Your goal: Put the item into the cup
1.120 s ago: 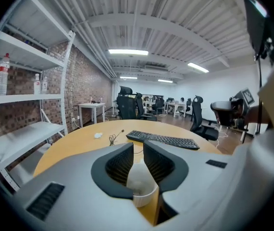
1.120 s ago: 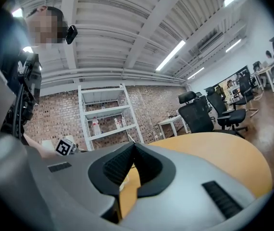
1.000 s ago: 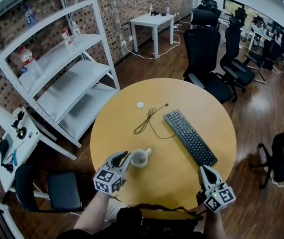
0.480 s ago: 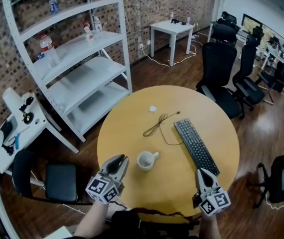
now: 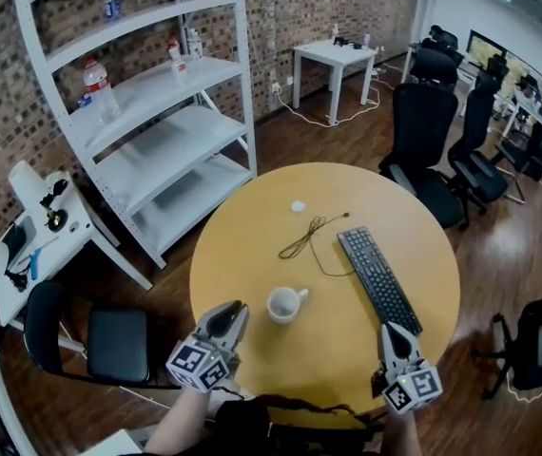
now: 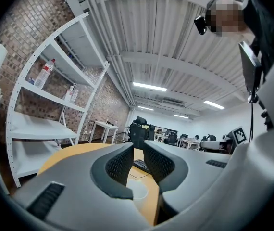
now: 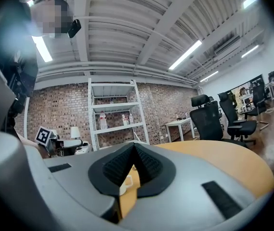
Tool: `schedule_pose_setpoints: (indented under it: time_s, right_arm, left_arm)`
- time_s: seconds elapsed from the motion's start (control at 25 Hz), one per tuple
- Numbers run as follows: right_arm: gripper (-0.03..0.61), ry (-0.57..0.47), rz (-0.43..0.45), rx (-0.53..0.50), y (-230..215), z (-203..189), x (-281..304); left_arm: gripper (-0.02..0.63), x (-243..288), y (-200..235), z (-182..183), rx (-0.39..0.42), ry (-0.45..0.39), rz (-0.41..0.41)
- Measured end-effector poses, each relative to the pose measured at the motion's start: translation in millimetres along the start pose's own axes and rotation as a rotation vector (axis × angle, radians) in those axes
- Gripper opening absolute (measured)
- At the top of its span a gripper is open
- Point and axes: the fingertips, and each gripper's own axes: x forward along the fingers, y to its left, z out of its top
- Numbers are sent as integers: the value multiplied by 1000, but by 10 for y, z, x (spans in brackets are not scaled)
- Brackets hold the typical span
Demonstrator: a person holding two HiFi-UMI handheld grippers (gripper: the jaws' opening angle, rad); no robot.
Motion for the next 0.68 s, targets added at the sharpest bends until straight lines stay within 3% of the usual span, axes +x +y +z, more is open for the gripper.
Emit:
schedule_pose_setpoints:
  time_s: [0.68]
  right_arm:
    - [5, 6, -96, 6, -160, -81, -360]
  left_arm:
    - [63, 17, -117, -205, -40, 53, -58]
